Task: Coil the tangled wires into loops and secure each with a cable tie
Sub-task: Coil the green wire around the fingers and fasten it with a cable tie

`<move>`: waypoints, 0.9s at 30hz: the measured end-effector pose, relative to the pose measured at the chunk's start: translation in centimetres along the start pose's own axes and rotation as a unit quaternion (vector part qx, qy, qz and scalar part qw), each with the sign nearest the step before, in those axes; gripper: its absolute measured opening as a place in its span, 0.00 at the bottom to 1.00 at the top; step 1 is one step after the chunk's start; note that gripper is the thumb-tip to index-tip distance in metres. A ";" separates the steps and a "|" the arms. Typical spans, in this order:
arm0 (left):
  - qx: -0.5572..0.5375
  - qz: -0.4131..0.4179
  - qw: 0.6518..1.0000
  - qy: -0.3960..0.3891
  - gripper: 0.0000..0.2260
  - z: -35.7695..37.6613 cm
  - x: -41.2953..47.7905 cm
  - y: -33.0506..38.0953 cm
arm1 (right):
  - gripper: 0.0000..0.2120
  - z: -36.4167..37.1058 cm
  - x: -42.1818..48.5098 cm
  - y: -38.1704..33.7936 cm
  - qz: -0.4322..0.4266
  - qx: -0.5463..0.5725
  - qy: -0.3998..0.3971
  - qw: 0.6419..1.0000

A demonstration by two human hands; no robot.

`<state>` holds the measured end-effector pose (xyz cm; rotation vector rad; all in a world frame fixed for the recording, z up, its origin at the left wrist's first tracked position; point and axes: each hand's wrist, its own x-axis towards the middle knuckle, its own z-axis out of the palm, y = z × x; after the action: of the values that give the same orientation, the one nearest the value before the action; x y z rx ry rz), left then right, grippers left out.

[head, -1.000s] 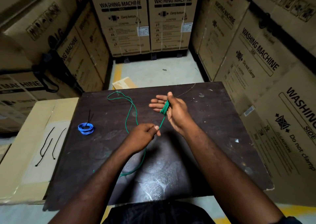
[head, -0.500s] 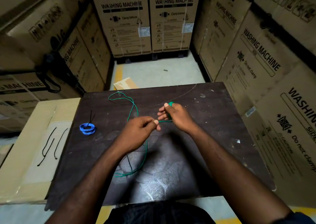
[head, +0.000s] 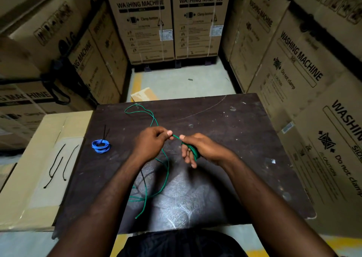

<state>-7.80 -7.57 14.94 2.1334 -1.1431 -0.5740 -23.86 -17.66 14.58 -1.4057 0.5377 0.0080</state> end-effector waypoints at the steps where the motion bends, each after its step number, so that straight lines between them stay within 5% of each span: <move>1: 0.000 -0.009 1.000 -0.002 0.12 0.5 0.0 -0.4 | 0.24 0.0 -0.2 0.0 -0.003 0.014 -0.001 1.000; 13: -0.011 -0.028 0.999 -0.025 0.13 3.9 -0.8 -1.8 | 0.15 -0.2 -0.4 -0.5 -0.071 0.317 0.028 0.945; 23: 0.023 -0.033 0.998 -0.046 0.16 5.8 -1.5 -1.9 | 0.17 -1.5 0.6 -2.0 -0.143 0.469 0.156 0.857; 27: 0.040 -0.003 0.996 -0.077 0.15 6.2 -2.0 -1.4 | 0.13 -1.2 2.1 -1.3 -0.194 0.441 0.213 0.850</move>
<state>-12.00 -7.35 9.74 2.1919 -1.2631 -0.7166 -22.07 -19.68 14.95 -0.5674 0.5069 -0.8042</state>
